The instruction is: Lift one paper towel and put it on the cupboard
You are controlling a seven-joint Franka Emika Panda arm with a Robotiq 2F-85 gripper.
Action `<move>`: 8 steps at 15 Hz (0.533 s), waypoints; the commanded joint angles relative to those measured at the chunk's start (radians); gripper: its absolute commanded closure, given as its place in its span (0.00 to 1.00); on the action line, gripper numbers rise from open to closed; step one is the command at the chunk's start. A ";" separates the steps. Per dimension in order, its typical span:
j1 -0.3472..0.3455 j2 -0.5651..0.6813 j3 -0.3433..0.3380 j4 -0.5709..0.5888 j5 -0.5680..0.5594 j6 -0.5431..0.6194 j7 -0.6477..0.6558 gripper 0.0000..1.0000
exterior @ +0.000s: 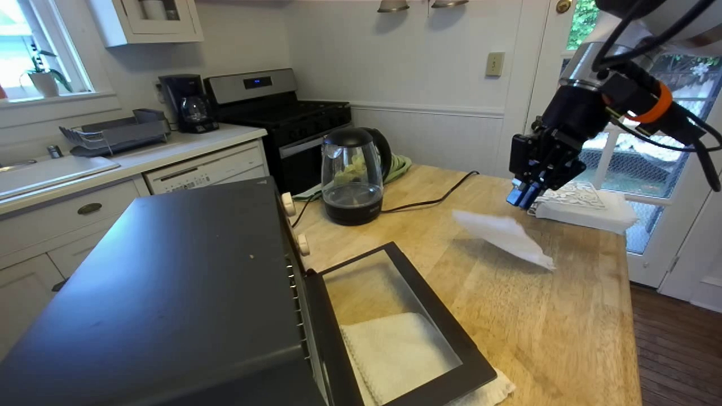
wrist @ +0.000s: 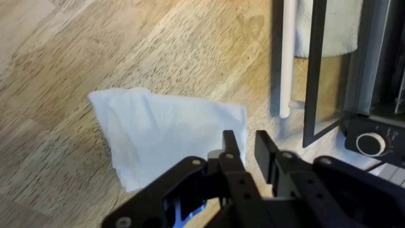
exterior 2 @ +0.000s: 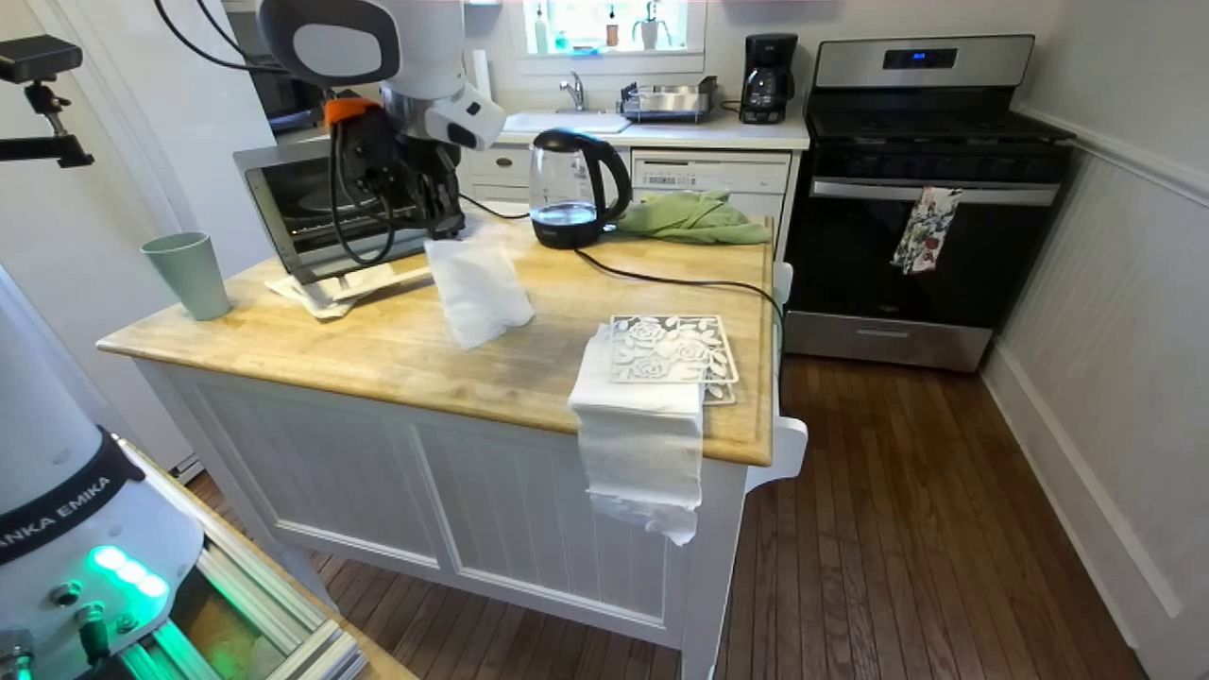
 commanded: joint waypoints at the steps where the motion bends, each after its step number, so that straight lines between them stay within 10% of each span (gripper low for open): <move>1: 0.026 -0.026 -0.013 -0.006 0.021 -0.059 -0.026 0.47; 8: -0.060 -0.063 -0.084 0.019 -0.089 -0.133 0.028 0.01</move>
